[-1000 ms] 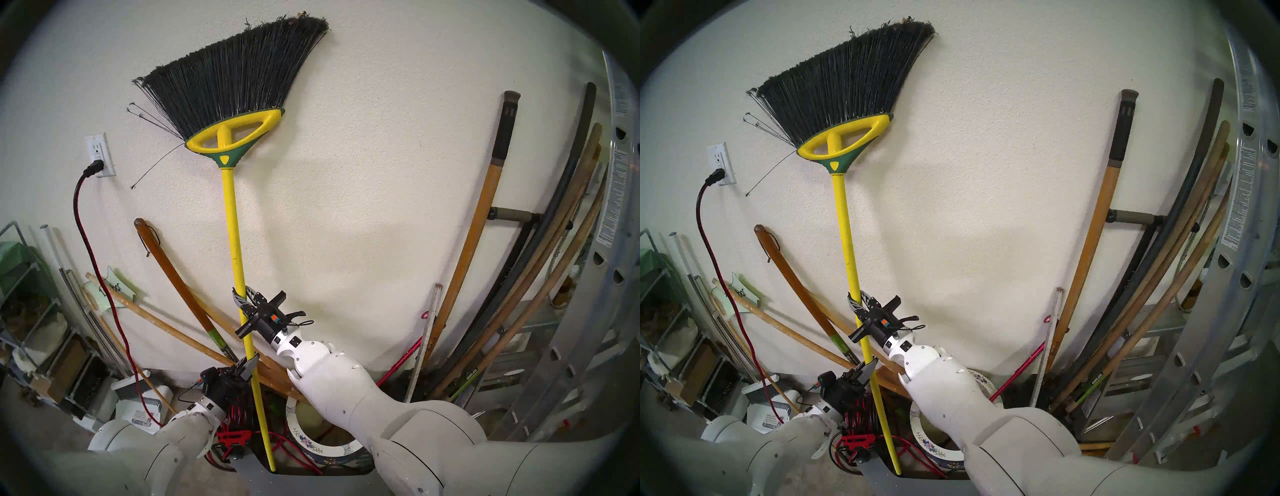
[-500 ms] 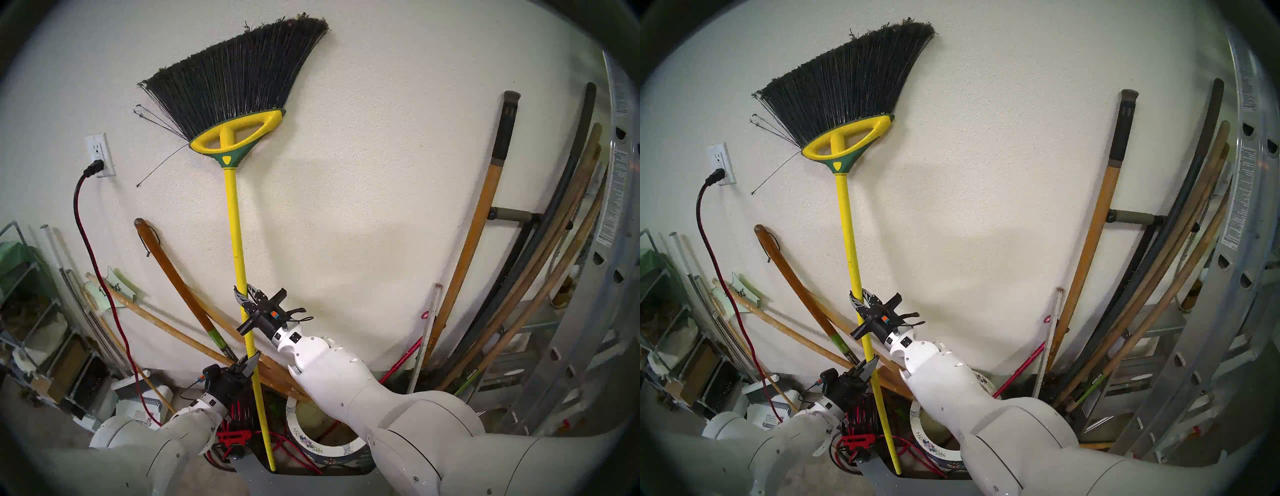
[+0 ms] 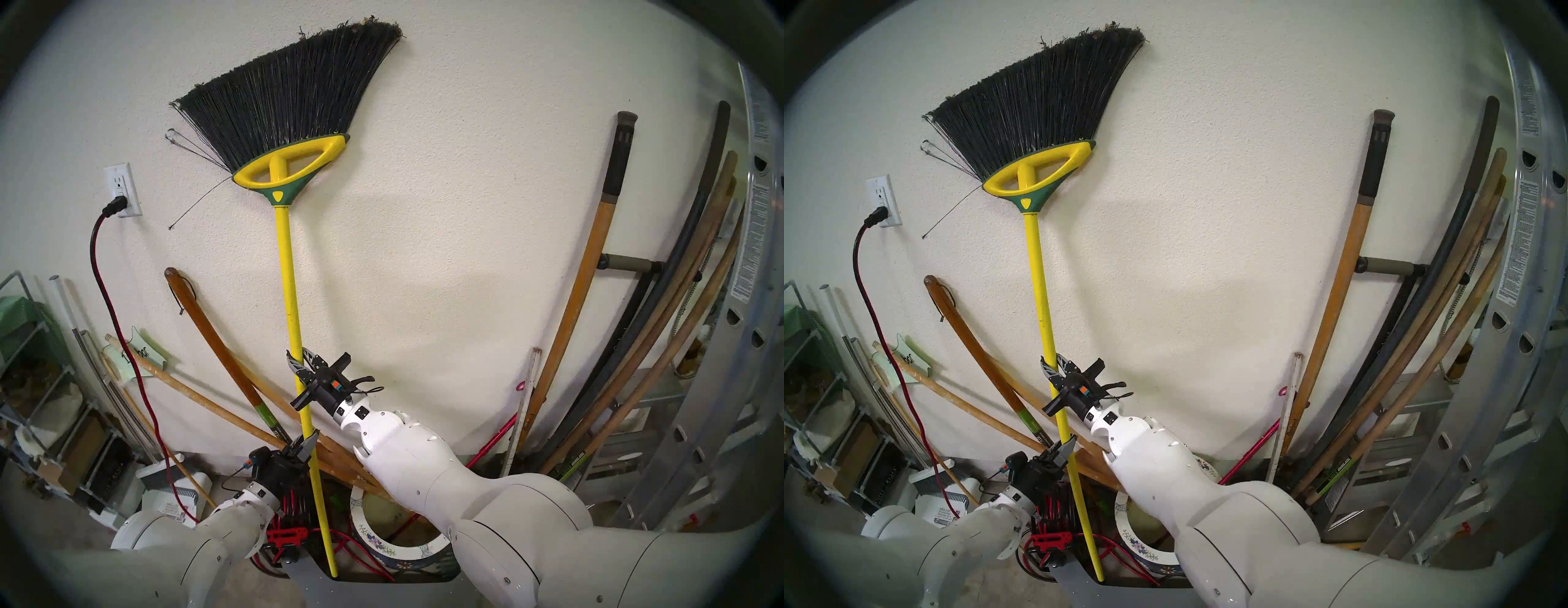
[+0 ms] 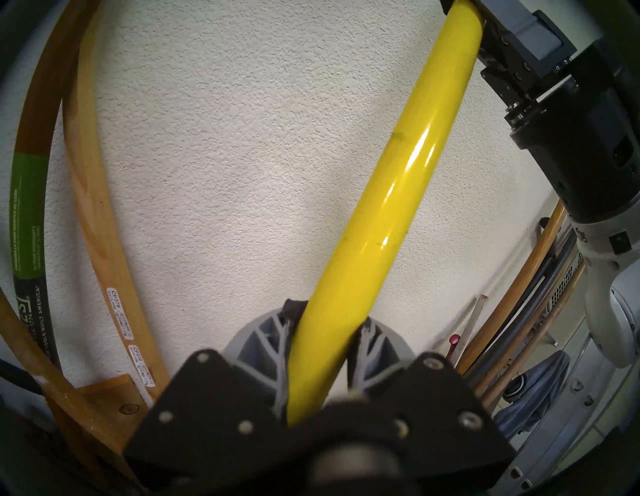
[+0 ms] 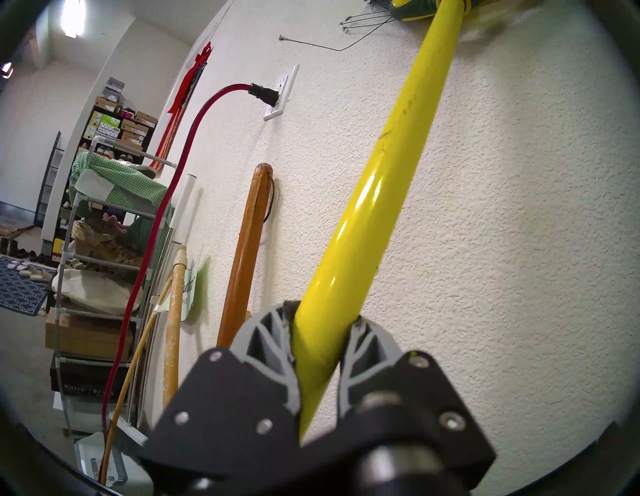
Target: Take wooden sticks or brooms out of the pot
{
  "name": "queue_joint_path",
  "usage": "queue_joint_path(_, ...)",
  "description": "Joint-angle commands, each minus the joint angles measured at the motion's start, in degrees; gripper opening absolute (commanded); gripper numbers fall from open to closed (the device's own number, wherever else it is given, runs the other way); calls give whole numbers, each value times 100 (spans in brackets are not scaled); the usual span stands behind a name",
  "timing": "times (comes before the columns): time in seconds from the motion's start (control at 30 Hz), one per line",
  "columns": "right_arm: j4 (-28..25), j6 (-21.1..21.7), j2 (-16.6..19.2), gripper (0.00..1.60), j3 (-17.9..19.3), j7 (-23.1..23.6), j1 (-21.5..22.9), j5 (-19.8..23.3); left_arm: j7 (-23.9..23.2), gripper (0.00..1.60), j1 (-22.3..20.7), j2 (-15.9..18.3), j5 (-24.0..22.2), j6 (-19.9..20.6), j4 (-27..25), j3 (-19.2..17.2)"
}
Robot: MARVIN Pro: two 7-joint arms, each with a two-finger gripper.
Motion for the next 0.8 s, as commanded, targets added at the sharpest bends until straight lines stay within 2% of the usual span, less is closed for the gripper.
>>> queue_joint_path(0.0, 168, -110, 208, 160, 62, -186, -57, -41, 276, 0, 13, 66, -69, 30, 29, -86)
queue_joint_path(0.27, 224, -199, 187, 160, 129, -349, -69, -98, 294, 0, 9, 52, -58, 26, 29, -112)
queue_joint_path(0.5, 186, -512, 153, 160, 245, -533, -123, -138, 295, 0, 13, 43, -38, 21, 29, -133)
queue_joint_path(0.77, 92, -778, 77, 160, 322, -499, -234, -74, 286, 0, 11, 28, -16, 12, 29, -144)
